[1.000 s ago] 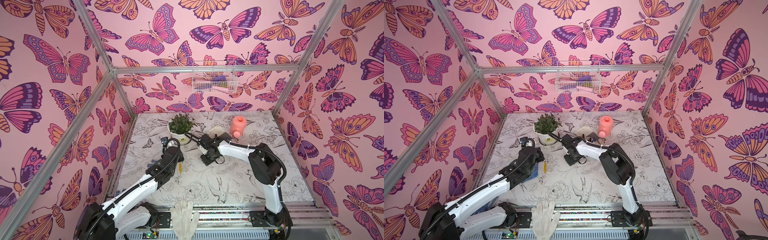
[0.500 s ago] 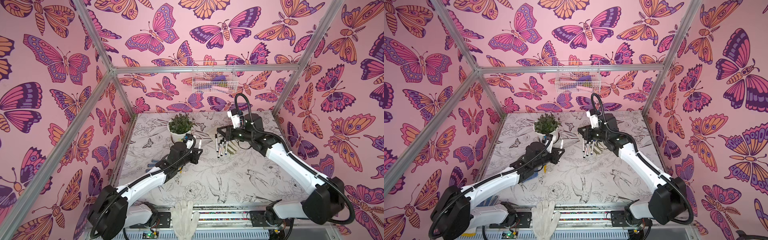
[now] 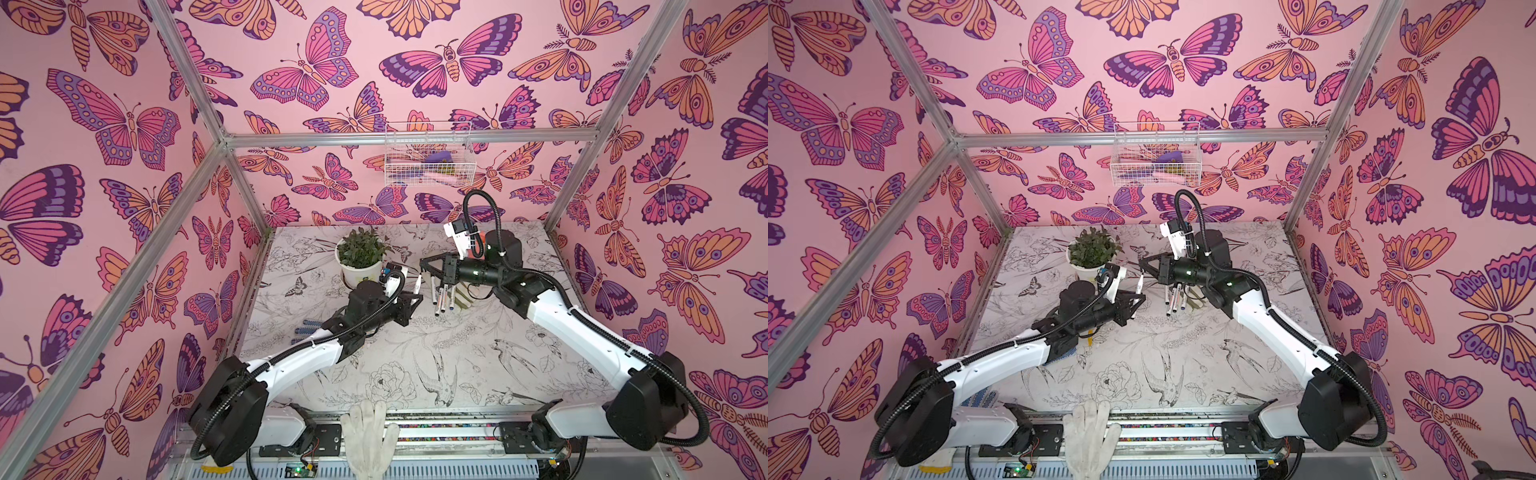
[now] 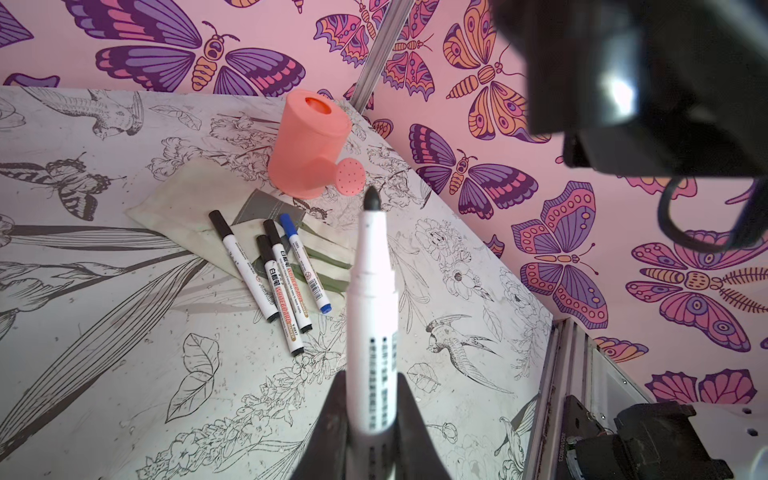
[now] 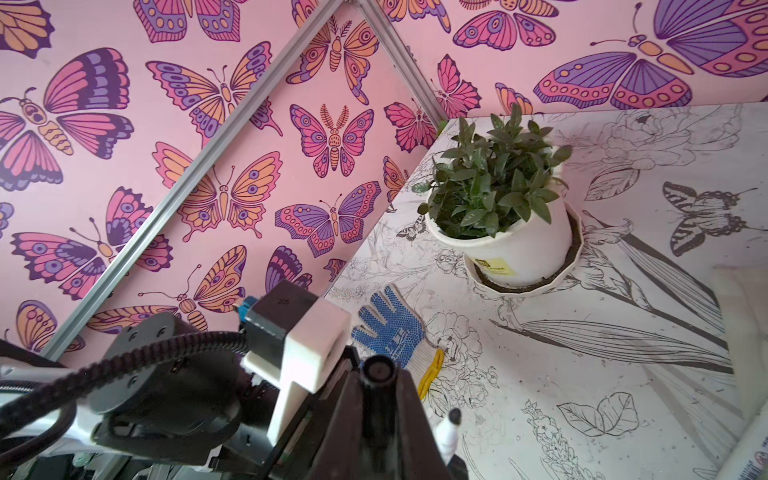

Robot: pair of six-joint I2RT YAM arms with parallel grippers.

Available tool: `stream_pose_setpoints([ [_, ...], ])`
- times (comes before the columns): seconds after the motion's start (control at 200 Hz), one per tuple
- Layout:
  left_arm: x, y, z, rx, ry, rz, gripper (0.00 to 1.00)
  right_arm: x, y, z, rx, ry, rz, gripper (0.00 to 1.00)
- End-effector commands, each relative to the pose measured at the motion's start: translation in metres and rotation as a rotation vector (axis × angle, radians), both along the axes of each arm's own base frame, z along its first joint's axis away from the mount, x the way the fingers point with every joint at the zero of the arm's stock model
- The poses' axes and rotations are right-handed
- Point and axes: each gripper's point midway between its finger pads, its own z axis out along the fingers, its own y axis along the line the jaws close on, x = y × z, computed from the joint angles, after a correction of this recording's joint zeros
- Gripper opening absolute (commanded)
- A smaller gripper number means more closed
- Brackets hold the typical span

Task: Insert the pens into the pen caps
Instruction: 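Lift the black cap and swing it above the marker held by the left gripper, then lower the black cap onto the upright marker tip with the right gripper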

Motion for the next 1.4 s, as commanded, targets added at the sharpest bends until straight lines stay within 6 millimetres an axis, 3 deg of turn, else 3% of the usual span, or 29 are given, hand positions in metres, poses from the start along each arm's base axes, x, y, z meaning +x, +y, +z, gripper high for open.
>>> stream_pose_setpoints([
  [0.0,-0.002,-0.005,0.018,-0.035,-0.057,-0.009,0.00,0.009,-0.004,-0.010,-0.023,-0.009,-0.053,0.00],
  [0.576,-0.004,-0.004,0.015,-0.027,-0.068,0.005,0.00,0.015,-0.001,-0.026,-0.019,0.010,-0.064,0.00],
  [0.781,-0.004,-0.004,0.014,-0.027,-0.067,0.011,0.00,0.018,0.000,-0.019,-0.019,-0.009,-0.063,0.00],
  [1.167,0.001,-0.003,0.013,-0.028,-0.076,0.034,0.00,0.005,0.003,-0.017,0.012,0.018,-0.017,0.00],
  [1.397,0.012,-0.001,0.030,-0.062,-0.127,0.061,0.00,-0.004,0.004,-0.023,0.012,0.035,-0.008,0.00],
])
